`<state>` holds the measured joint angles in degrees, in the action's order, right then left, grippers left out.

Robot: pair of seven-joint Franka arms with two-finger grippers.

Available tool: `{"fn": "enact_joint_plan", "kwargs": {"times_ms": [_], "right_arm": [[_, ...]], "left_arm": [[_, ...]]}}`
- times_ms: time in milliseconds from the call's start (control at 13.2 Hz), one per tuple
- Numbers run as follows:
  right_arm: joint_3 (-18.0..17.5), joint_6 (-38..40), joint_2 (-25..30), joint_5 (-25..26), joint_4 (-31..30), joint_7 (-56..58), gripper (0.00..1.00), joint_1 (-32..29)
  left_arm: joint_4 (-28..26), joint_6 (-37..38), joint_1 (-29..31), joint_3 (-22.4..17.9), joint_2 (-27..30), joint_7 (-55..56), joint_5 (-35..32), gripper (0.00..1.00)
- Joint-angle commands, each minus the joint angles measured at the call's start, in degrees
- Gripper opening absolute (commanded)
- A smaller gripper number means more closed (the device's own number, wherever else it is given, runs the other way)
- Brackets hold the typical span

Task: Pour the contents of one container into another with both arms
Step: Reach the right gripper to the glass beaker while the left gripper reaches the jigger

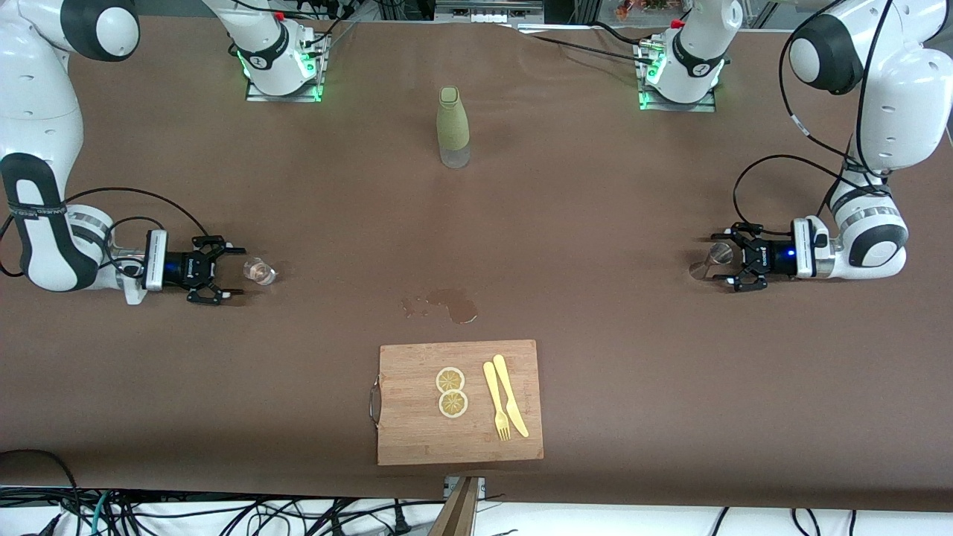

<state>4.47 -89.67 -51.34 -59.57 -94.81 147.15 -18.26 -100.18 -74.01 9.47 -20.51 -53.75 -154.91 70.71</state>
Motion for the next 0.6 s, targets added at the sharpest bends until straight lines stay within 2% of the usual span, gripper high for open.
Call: {"fn": "enact_joint_plan", "kwargs": {"times_ms": [0,453,529], "right_arm": [[-0.4,0.5,-0.9,-1.7,0.1,1.3,1.00,0.9],[-1.7,0.5,-3.9,-3.7,0.0,3.9,0.99,1.6],[-1.7,0.6,-3.9,-3.7,0.0,3.9,0.93,1.7]], "left_arm": [[1.0,0.8,-0.4,0.5,-2.1,-4.5,2.2,1.00],[1.0,1.2,0.0,0.5,-1.4,-4.6,2.5,1.00],[1.0,1.8,0.2,0.5,-1.4,-4.7,3.0,1.00]]}}
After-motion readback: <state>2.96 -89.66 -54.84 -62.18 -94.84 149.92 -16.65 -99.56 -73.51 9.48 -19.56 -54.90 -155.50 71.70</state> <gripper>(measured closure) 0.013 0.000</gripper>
